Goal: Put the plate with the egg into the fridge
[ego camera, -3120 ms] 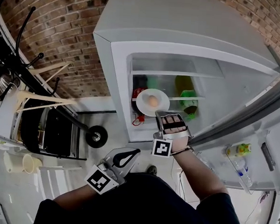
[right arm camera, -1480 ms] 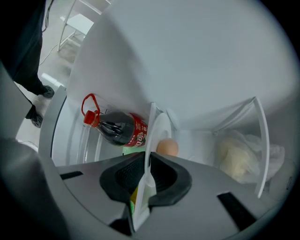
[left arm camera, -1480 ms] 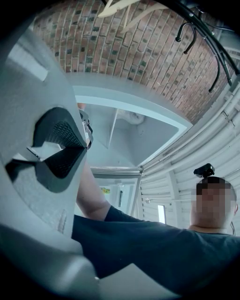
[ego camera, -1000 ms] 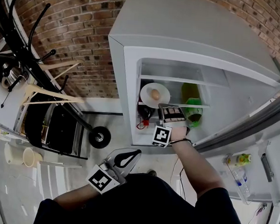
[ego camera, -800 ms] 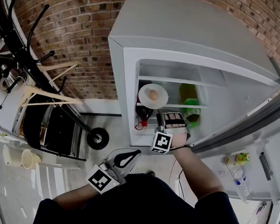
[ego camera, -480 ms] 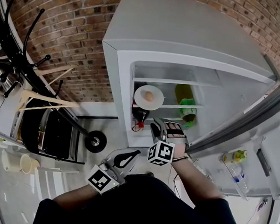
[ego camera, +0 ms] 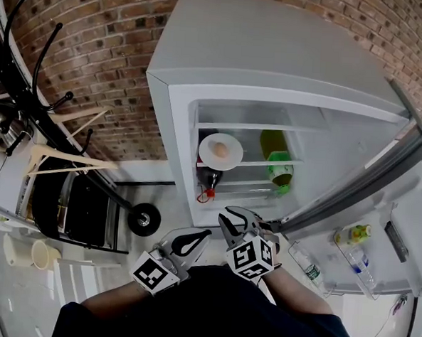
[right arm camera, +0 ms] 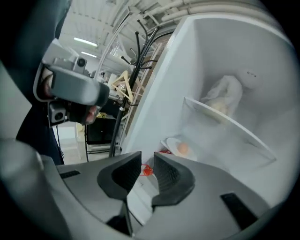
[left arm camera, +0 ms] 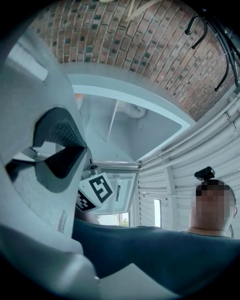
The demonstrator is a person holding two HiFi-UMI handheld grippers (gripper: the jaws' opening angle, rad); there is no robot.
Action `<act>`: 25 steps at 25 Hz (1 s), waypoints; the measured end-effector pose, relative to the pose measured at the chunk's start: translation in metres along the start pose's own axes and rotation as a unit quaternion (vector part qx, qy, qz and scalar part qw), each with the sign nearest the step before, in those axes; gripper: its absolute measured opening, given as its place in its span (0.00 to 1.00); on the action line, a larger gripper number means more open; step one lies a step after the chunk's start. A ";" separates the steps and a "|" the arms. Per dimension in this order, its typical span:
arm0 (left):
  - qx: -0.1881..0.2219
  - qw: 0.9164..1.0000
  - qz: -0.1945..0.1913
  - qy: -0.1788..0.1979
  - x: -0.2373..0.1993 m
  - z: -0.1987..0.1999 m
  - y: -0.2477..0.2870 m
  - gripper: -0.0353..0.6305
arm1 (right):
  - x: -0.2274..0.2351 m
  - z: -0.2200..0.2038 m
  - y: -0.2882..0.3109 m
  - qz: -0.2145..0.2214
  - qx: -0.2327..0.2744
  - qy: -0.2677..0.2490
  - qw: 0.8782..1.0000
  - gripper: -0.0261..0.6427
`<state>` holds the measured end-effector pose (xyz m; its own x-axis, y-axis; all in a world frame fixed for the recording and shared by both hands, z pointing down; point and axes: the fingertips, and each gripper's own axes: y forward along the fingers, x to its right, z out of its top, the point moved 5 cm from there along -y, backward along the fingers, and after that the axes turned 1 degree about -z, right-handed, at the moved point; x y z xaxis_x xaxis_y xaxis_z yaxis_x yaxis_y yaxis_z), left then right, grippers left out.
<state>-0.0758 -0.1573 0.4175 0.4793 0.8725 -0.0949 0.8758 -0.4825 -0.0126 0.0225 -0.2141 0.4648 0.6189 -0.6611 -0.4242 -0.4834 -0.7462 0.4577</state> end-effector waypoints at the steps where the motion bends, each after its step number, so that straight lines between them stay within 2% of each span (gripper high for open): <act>1: 0.000 1.000 -0.001 0.000 0.000 0.000 0.000 0.05 | -0.001 0.001 -0.004 0.009 0.008 0.021 1.000 0.17; 6: 0.000 1.000 -0.002 0.002 0.001 0.002 0.000 0.05 | -0.003 0.012 -0.022 0.054 0.067 0.132 0.988 0.10; 8: -0.002 1.000 -0.002 0.002 0.001 0.001 0.000 0.05 | -0.005 0.018 -0.028 0.068 0.095 0.158 0.981 0.08; 14: -0.003 1.000 -0.001 0.004 0.001 0.001 -0.001 0.05 | -0.011 0.023 -0.037 0.089 0.147 0.178 0.969 0.06; 19: -0.006 1.000 0.000 0.002 0.002 0.000 -0.002 0.05 | -0.014 0.021 -0.038 0.108 0.166 0.211 0.957 0.06; 25: -0.002 1.000 0.002 0.005 0.003 0.002 -0.003 0.05 | -0.017 0.021 -0.038 0.116 0.170 0.215 0.955 0.06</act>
<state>-0.0771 -0.1528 0.4155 0.4830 0.8714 -0.0857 0.8743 -0.4853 -0.0073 0.0176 -0.1758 0.4380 0.6333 -0.7722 0.0517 -0.7654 -0.6150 0.1897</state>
